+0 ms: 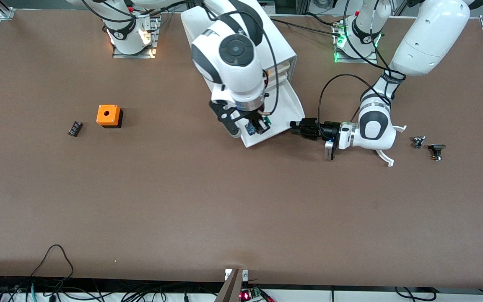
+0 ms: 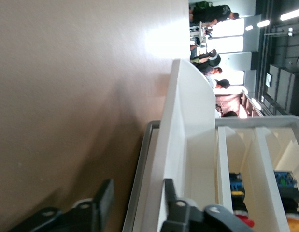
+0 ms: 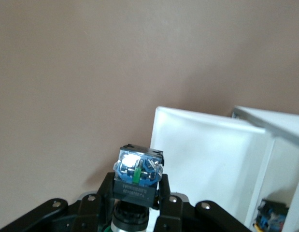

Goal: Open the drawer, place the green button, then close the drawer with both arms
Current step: 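Pull the drawer open with the left gripper while the right gripper carries the button, then lower the button into the drawer while the left gripper releases the handle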

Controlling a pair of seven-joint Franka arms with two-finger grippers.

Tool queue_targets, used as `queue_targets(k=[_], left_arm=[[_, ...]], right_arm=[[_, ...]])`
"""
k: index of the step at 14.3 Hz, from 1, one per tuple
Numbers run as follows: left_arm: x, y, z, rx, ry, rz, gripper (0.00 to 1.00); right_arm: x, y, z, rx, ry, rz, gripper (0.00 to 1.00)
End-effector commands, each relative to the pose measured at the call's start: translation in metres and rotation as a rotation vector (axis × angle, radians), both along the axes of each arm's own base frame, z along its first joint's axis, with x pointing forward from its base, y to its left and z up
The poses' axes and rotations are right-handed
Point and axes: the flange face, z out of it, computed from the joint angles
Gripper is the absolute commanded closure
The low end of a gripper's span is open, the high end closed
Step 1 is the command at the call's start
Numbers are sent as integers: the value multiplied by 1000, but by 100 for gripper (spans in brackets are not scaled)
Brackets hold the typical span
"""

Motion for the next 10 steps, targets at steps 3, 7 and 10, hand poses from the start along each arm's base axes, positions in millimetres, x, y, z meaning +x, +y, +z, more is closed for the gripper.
queue_targets(k=[3, 7, 10], left_arm=[[31, 13, 65, 149, 72, -26, 0], [61, 46, 114, 275, 141, -98, 0], [86, 69, 160, 393, 177, -181, 0]], right_arm=[[-27, 23, -32, -50, 11, -38, 100], [-52, 41, -72, -30, -4, -58, 100], [-67, 55, -104, -30, -19, -67, 100]])
